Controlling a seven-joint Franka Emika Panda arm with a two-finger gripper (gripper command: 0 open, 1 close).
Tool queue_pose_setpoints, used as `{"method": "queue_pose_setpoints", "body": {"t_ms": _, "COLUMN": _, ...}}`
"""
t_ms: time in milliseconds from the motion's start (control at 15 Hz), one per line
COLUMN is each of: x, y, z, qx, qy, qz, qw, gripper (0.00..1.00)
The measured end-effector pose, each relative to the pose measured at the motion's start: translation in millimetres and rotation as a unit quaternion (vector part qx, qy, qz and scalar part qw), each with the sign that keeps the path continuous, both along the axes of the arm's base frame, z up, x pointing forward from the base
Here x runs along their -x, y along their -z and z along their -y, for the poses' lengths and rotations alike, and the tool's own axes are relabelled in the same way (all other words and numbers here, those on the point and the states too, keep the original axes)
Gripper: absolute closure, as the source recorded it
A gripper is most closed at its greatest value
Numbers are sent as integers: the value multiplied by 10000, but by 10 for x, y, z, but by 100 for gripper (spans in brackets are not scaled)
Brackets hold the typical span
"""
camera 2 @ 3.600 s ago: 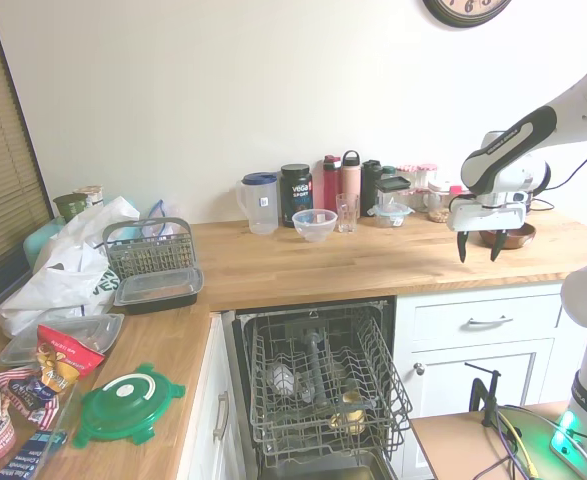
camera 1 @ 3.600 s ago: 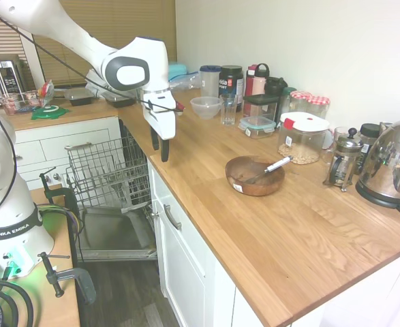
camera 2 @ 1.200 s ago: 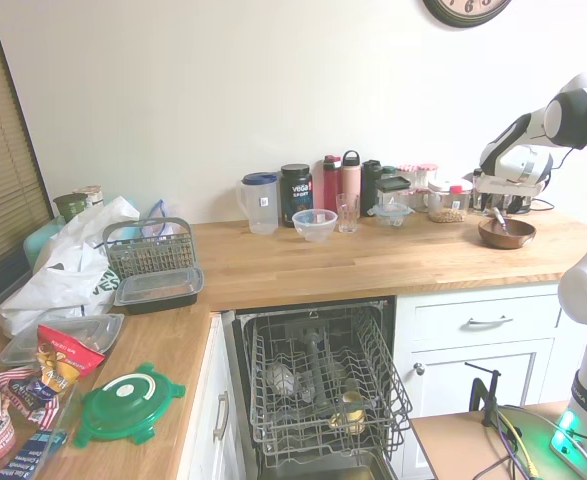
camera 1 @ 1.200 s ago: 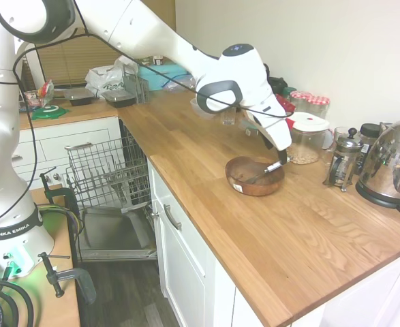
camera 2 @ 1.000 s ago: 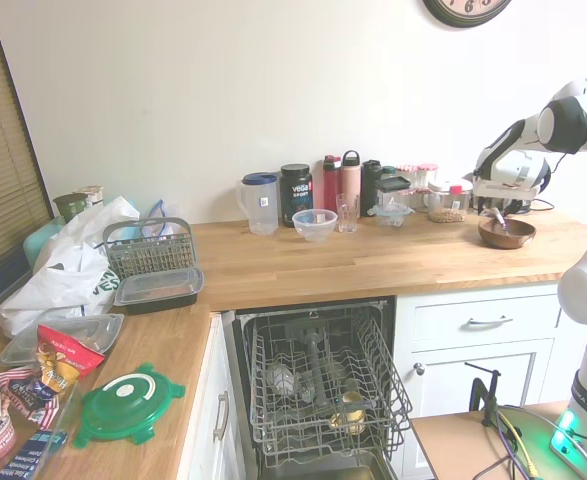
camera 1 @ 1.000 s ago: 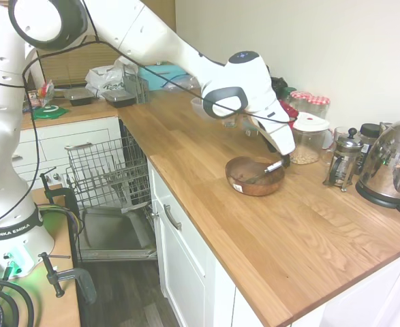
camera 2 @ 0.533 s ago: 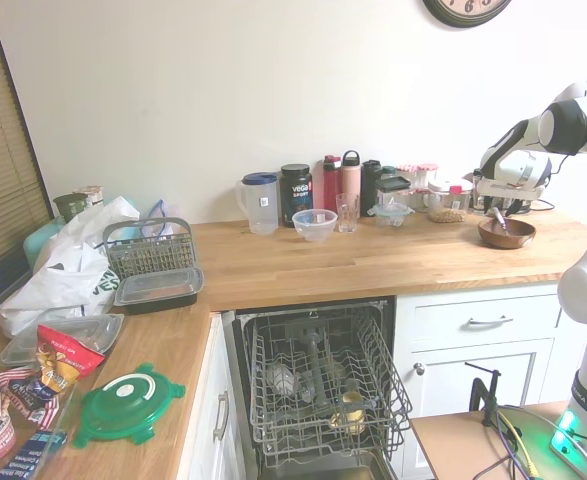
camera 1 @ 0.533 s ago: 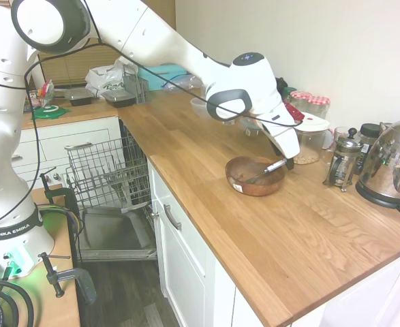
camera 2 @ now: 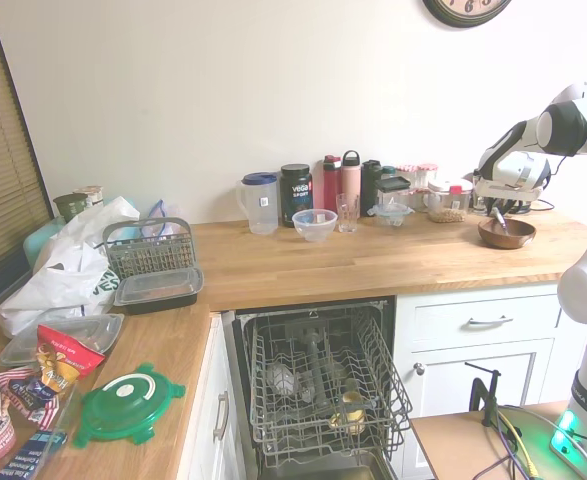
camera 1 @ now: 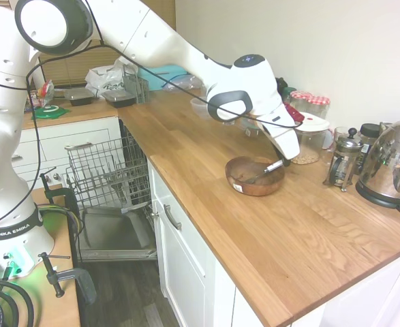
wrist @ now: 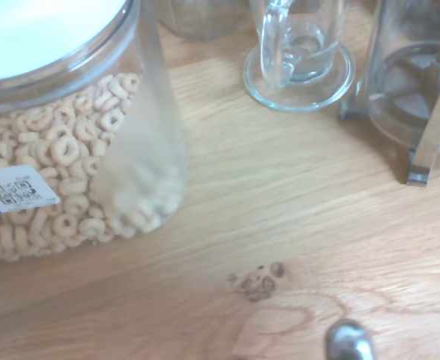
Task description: Put the fork in the dishwasher
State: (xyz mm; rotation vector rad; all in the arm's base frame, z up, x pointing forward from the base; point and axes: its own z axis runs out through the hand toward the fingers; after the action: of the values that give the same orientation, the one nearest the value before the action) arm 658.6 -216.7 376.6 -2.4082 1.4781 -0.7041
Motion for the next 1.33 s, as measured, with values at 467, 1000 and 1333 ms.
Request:
{"method": "queue_pose_setpoints", "body": {"t_ms": 467, "x": 2, "y": -84, "z": -16, "qx": 3, "qy": 16, "qz": 97, "qw": 10000, "gripper": 100}}
{"method": "queue_pose_setpoints", "body": {"t_ms": 1000, "x": 322, "y": -610, "z": 89, "qx": 33, "qy": 124, "qz": 360, "qw": 9993, "gripper": 100}}
{"method": "queue_pose_setpoints", "body": {"t_ms": 1333, "x": 877, "y": -1135, "z": -311, "qx": 347, "qy": -269, "qz": 602, "qw": 9972, "gripper": 100}}
